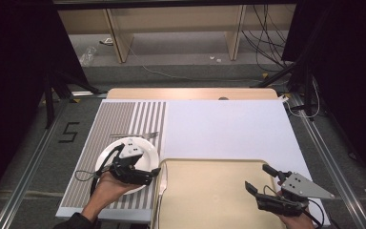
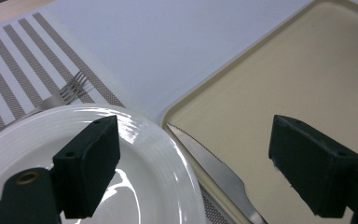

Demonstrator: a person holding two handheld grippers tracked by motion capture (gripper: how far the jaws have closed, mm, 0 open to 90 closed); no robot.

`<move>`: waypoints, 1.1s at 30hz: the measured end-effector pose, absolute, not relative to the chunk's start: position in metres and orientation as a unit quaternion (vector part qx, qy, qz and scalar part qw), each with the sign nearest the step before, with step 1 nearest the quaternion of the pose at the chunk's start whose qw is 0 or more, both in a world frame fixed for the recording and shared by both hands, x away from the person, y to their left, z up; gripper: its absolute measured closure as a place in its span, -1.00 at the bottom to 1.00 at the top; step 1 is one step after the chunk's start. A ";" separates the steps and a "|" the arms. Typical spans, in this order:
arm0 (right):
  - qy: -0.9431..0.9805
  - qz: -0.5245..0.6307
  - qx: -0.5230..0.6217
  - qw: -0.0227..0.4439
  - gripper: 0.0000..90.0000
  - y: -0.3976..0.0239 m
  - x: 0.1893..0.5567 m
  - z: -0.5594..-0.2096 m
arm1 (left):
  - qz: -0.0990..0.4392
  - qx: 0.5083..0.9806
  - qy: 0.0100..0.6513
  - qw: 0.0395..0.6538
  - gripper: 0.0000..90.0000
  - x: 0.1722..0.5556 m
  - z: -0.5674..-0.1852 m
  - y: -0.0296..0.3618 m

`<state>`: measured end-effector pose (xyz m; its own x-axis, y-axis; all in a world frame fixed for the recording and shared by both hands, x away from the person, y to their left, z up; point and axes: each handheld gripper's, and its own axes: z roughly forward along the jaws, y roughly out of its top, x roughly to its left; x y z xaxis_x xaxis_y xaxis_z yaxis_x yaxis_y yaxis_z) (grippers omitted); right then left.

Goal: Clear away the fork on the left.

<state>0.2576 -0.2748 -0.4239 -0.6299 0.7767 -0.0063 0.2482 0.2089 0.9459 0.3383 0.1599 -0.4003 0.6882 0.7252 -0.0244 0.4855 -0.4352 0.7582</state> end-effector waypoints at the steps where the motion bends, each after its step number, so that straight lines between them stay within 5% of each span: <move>1: 0.735 0.523 0.348 0.253 -0.53 -0.275 0.258 -0.424 | 0.155 0.833 0.361 0.389 -0.63 0.340 -0.398 0.162; 33: 0.735 0.526 0.352 0.243 -0.53 -0.275 0.259 -0.426 | 0.201 0.846 0.402 0.287 -0.55 0.456 -0.380 0.219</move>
